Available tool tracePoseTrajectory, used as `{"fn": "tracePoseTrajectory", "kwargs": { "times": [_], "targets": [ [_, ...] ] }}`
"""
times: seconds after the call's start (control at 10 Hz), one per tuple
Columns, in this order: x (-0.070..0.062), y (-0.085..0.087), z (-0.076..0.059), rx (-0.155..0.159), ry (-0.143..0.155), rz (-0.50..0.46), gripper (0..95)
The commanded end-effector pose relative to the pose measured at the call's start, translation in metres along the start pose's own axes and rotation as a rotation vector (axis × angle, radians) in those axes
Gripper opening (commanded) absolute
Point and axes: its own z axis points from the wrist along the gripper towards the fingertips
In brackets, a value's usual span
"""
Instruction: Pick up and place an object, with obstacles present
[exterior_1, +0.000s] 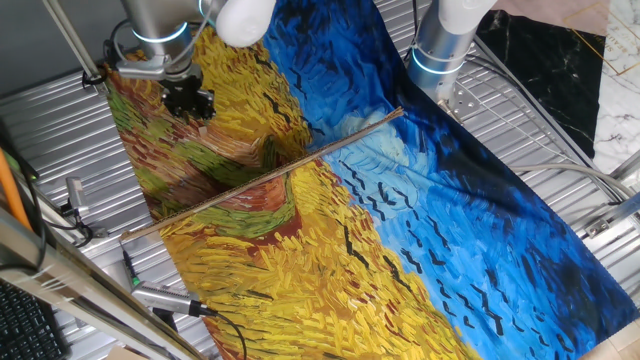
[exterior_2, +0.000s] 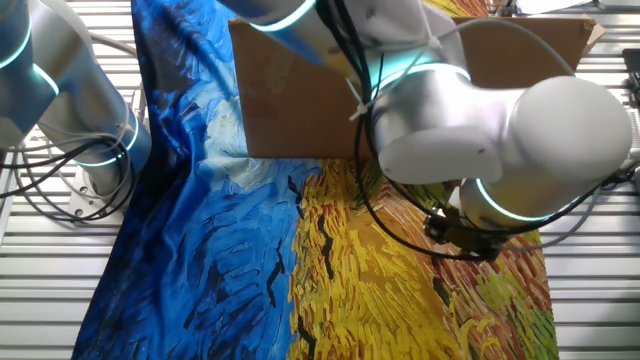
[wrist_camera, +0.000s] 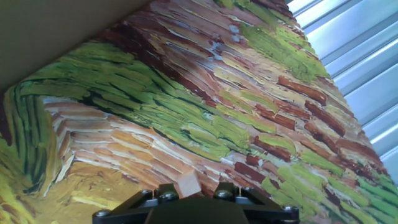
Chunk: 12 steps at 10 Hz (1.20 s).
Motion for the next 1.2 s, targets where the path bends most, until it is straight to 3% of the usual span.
{"fn": "tracePoseTrajectory", "kwargs": {
  "times": [0.1,1.2],
  "targets": [
    [0.000,0.001,0.002,0.000,-0.001,0.002,38.0],
    [0.001,0.008,0.012,0.004,-0.003,-0.002,38.0]
  ]
}}
